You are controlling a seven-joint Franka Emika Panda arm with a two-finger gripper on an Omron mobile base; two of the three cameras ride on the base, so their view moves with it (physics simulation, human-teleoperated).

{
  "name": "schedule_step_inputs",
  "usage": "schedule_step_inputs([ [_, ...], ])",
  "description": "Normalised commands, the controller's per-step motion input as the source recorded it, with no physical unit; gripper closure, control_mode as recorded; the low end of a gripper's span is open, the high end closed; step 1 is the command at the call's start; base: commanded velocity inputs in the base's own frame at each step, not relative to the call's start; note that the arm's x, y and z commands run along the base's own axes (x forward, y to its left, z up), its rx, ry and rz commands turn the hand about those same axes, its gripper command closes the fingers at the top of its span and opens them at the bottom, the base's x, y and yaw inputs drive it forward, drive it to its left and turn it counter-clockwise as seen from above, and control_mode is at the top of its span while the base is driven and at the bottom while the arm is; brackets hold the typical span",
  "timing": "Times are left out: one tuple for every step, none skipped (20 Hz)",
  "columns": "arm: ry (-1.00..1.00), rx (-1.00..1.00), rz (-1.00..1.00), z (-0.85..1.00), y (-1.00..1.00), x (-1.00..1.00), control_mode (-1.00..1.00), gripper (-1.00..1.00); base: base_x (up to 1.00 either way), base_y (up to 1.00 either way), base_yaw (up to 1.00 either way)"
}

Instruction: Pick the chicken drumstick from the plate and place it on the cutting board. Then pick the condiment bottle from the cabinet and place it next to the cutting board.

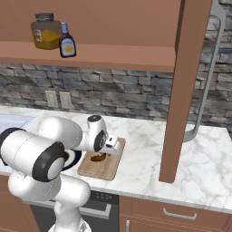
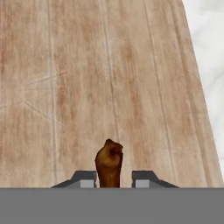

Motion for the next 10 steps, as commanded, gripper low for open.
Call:
schedule_step_inputs([
  [0.0,0.0,0.0,-0.12,0.0,0.02,-1.0,-1.0,0.0,0.0,0.0],
  [0.0,0.0,0.0,-0.12,-0.01,0.02,-1.0,-1.0,0.0,0.0,0.0],
  [0.0,0.0,0.0,-0.11,-0.01,0.01,-1.0,-1.0,0.0,0.0,0.0],
  [0.0,0.0,0.0,-0.11,0.0,0.01,-1.0,-1.0,0.0,0.0,0.0],
  [0.0,0.0,0.0,-0.09,0.0,0.0,-1.0,-1.0,0.0,0.0,0.0],
  [0.0,0.0,0.0,-0.01,0.0,0.0,-1.0,-1.0,0.0,0.0,0.0],
  [0.0,0.0,0.0,0.0,0.0,0.0,-1.0,-1.0,0.0,0.0,0.0],
  [0.0,0.0,0.0,0.0,0.0,0.0,-1.0,-1.0,0.0,0.0,0.0],
  [0.0,0.0,0.0,0.0,0.0,0.0,-1.0,-1.0,0.0,0.0,0.0],
  [0.0,0.0,0.0,0.0,0.0,0.0,-1.0,-1.0,0.0,0.0,0.0],
])
